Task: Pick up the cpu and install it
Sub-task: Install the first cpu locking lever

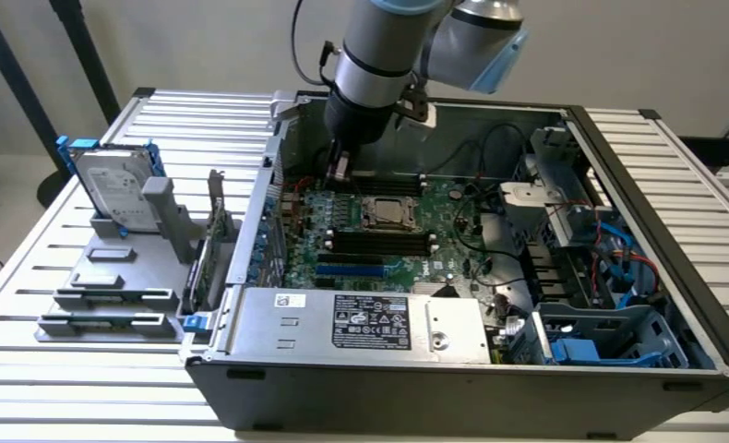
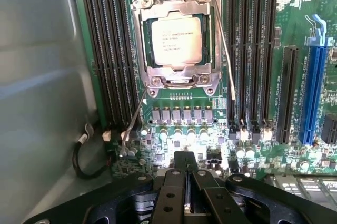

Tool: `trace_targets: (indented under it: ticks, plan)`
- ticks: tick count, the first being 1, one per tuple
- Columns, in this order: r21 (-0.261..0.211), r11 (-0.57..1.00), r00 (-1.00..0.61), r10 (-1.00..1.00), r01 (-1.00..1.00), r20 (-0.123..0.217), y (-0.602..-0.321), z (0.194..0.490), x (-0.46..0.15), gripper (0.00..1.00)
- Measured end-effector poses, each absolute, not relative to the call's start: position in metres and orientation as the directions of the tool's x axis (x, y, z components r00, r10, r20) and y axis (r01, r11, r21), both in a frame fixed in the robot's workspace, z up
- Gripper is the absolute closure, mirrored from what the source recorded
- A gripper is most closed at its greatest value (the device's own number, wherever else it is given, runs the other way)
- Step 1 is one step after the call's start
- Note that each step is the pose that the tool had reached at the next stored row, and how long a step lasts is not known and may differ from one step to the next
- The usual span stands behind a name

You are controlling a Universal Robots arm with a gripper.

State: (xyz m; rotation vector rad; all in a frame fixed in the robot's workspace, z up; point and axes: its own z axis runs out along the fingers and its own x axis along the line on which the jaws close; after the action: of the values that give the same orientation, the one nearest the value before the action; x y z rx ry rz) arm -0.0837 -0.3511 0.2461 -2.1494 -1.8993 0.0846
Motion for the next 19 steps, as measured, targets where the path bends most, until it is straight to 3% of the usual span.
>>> trace_targets:
  ticks: [12,19]
  plan:
    - [-0.244,-0.264,0.304,0.942,0.933,0.141,-0.3511,0.246,-0.0839,0.89]
    - [-0.258,-0.314,0.366,0.912,0.914,0.186,-0.3511,0.2461,-0.0854,0.89]
